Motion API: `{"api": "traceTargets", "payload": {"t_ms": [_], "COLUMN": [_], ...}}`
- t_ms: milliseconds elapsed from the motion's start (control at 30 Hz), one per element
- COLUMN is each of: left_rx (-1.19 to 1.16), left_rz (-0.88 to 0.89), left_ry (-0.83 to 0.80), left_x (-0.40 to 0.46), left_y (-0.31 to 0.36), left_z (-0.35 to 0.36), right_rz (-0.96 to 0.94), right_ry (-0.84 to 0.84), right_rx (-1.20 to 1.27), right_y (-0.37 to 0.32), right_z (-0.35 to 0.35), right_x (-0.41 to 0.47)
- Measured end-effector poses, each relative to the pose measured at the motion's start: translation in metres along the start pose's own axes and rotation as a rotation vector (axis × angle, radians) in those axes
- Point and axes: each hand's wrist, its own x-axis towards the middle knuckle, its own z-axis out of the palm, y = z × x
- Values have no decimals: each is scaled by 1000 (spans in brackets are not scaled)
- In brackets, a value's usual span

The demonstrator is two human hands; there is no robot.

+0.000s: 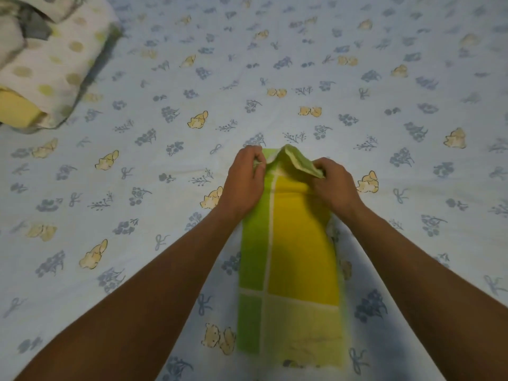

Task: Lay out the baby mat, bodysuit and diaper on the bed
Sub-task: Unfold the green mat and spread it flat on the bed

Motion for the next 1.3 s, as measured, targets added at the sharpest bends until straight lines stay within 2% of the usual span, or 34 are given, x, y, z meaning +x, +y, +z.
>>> {"api": "traceTargets", "payload": {"t_ms": [100,167,233,333,400,433,500,633,733,900,1300], "left_rx": [92,117,90,58,-5,-22,-96,-435,-409,-398,-275], "left_rz": [18,-37,-111,-196,-421,-540,-707,-935,-932,-934,-992], "left_ry": [-144,-248,-231,-62,27,13,-115,-332,-458,-434,-516], "left_x": [9,7,-1,-29,-61,-80,-121,-185,-220,-260,-365], "left_y": [-9,-18,-23,-28,-30,-30,-33,-25,-19,-14,7], "left_z": [0,-2,-6,-13,-18,-21,-25,-33,-36,-36,-52], "right_rz": [-57,-72,-38,105,294,388,487,593,613,619,677], "right_ry": [-161,-195,-83,149,203,155,2,-273,-393,-371,-520], "right_rx": [-48,-4,126,221,198,184,182,337,331,307,195], "right_y": [5,10,13,17,24,28,36,45,50,60,78], "right_z": [4,3,0,-5,-9,-11,-12,-17,-9,-5,2], "right_x": [10,10,4,-22,-52,-70,-109,-176,-206,-239,-337]}}
